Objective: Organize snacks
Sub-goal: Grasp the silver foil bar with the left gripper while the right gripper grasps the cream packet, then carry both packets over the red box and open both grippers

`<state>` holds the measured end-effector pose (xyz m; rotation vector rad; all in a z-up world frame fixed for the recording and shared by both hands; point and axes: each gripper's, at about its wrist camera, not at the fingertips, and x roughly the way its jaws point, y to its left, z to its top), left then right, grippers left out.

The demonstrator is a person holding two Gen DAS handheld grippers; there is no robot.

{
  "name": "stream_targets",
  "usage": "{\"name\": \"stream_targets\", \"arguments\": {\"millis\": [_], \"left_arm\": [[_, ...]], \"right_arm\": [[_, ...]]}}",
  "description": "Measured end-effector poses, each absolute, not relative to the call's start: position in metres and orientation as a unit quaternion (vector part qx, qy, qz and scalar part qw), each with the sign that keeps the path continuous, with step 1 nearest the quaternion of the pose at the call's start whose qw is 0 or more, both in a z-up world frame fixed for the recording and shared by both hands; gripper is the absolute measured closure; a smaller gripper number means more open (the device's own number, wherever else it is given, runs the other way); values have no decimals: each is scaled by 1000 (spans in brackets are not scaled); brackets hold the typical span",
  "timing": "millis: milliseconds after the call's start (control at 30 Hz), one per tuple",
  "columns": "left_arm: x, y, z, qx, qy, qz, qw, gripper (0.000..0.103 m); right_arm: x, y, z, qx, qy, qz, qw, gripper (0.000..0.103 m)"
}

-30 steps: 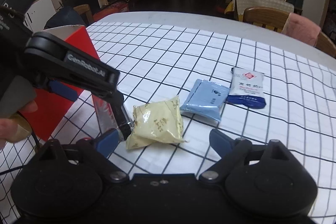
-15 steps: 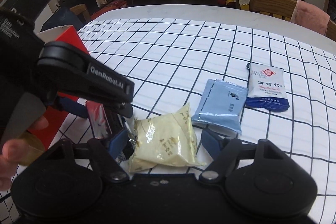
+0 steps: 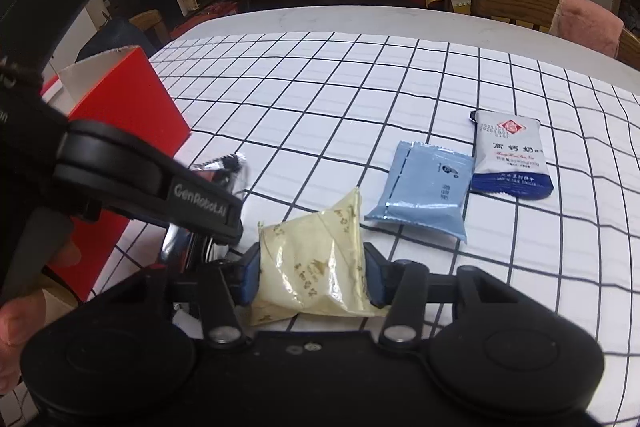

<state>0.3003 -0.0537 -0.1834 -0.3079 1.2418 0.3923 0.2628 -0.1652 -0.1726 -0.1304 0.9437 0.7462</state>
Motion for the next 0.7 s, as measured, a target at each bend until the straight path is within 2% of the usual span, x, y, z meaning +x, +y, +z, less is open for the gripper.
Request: {"name": "stream_targets", "arguments": {"millis": [300, 700], "left_arm": [[261, -62, -184, -142, 575, 150, 792, 60], [210, -77, -150, -114, 573, 87, 807, 60]], "right_arm": [[249, -190, -162, -19, 445, 328, 833, 58], [211, -217, -139, 17, 441, 302, 845, 58]]}}
